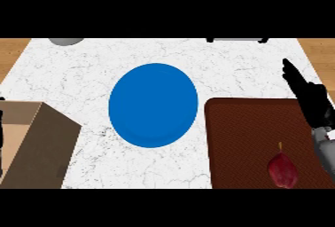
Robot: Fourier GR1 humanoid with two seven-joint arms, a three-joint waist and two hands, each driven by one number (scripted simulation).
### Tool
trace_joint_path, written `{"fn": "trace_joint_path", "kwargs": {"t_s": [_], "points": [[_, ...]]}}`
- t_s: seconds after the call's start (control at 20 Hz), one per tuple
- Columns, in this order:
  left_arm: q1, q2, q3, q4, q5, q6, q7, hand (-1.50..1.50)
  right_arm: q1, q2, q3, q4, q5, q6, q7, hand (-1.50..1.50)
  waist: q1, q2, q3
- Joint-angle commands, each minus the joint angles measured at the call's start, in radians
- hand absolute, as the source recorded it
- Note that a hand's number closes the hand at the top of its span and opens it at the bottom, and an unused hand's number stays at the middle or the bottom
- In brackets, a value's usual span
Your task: Pick the pear from the tray and place it in the plate
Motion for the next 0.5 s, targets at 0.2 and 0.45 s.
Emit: {"fn": "trace_joint_path", "kwargs": {"t_s": [0.2, 0.45], "points": [[0.015, 0.017, -0.124, -0.199, 0.067, -0.094, -0.013, 0.00, -0.058, 0.229, -0.311, -0.033, -0.304, -0.248, 0.080, -1.50, -0.098, 0.007, 0.019], [0.022, 0.019, -0.230, -0.296, 0.133, -0.135, -0.026, 0.00, 0.050, 0.133, -0.094, 0.036, 0.030, -0.328, 0.143, 1.50, -0.084, 0.026, 0.009]]}}
